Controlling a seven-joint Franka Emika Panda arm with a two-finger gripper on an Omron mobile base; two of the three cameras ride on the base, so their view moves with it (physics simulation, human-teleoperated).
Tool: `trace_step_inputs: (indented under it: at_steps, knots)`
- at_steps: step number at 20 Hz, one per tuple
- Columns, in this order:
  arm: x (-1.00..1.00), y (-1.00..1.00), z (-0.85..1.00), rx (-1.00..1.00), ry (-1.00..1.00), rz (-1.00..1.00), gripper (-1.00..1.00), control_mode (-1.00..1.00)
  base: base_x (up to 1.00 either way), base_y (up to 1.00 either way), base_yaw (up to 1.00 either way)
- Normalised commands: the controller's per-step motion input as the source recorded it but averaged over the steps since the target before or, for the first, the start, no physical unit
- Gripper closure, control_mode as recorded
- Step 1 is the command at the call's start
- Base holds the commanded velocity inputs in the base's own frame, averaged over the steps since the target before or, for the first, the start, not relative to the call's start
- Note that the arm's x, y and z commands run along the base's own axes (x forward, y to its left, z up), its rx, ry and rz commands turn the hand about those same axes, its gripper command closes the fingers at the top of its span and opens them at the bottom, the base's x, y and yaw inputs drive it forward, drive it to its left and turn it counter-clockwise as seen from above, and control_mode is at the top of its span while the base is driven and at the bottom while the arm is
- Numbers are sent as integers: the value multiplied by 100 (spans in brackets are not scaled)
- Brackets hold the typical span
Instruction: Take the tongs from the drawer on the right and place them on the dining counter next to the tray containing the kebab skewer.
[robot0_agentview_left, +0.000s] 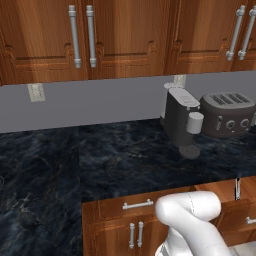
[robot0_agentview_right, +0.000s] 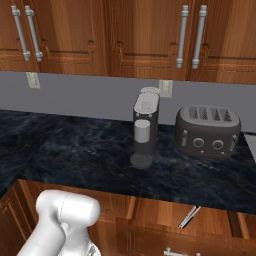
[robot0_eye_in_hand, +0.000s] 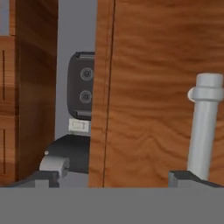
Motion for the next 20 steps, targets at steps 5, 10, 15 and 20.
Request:
trace_step_inputs:
  at_steps: [5, 10, 15, 20]
  knots:
    - [-4, 10, 45, -4, 0, 0, -100, -100, 0, 0, 0]
    - [0, 15, 44, -6, 1, 0, -100, -100, 0, 0, 0]
    - [0, 16, 45, -5, 6, 0, -100, -100, 0, 0, 0]
    - [0, 19, 44, -6, 15, 0, -100, -100, 0, 0, 0]
